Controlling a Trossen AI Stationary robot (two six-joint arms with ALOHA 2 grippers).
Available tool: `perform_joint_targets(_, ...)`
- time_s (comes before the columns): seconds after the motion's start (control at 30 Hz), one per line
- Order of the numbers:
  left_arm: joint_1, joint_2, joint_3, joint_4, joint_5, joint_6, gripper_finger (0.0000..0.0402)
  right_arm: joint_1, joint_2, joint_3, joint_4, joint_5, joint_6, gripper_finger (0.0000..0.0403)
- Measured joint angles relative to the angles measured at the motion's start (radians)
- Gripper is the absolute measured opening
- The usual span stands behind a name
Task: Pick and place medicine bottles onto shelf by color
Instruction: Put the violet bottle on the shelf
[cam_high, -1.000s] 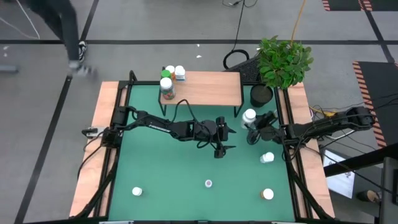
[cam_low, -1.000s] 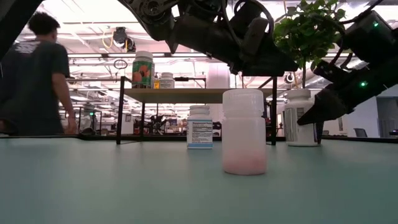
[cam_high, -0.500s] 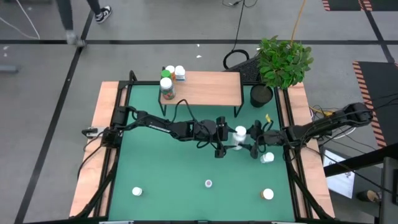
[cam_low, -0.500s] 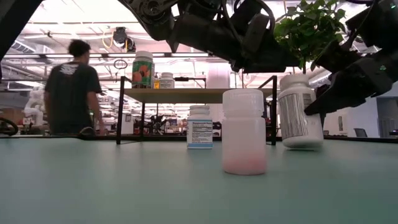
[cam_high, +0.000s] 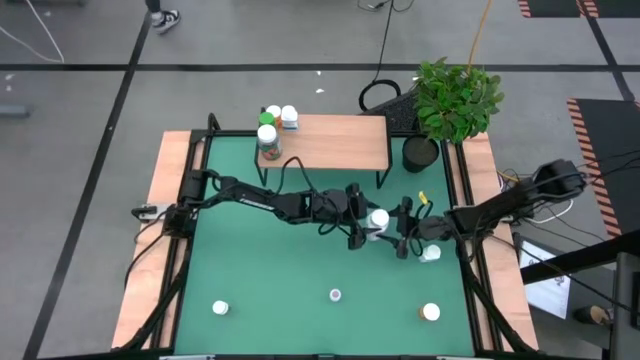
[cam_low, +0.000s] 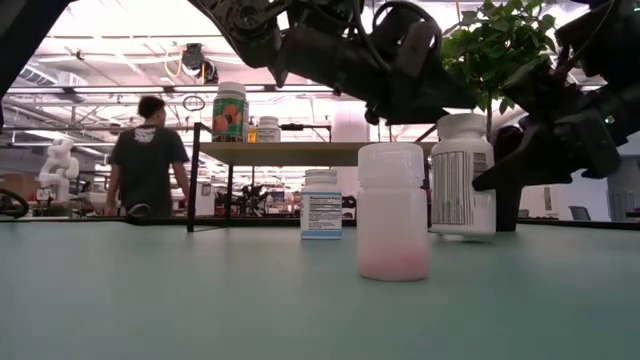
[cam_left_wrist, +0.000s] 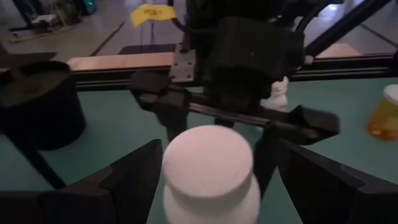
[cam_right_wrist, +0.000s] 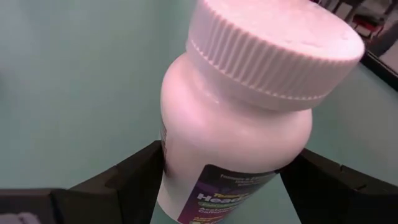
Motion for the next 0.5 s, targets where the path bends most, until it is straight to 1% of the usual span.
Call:
perform_joint_targets(0.17, 0.001, 0.018, 0.002, 0.003, 0.036, -0.018, 0.0312, 0.0, 0.056, 0.039, -0.01, -0.002, -0.069, 0.0286)
perform_joint_targets(0.33, 0.001, 0.03, 0.003, 0.007, 0.03, -0.021, 0.031, -0.001, 0.078, 0.056, -0.006, 0.001, -0.086, 0.0286)
perform_joint_targets(0.5, 0.002, 0.031, 0.003, -0.005, 0.023, -0.009, 0.0275, -0.001, 0.078, 0.056, -0.009, 0.001, -0.081, 0.0286)
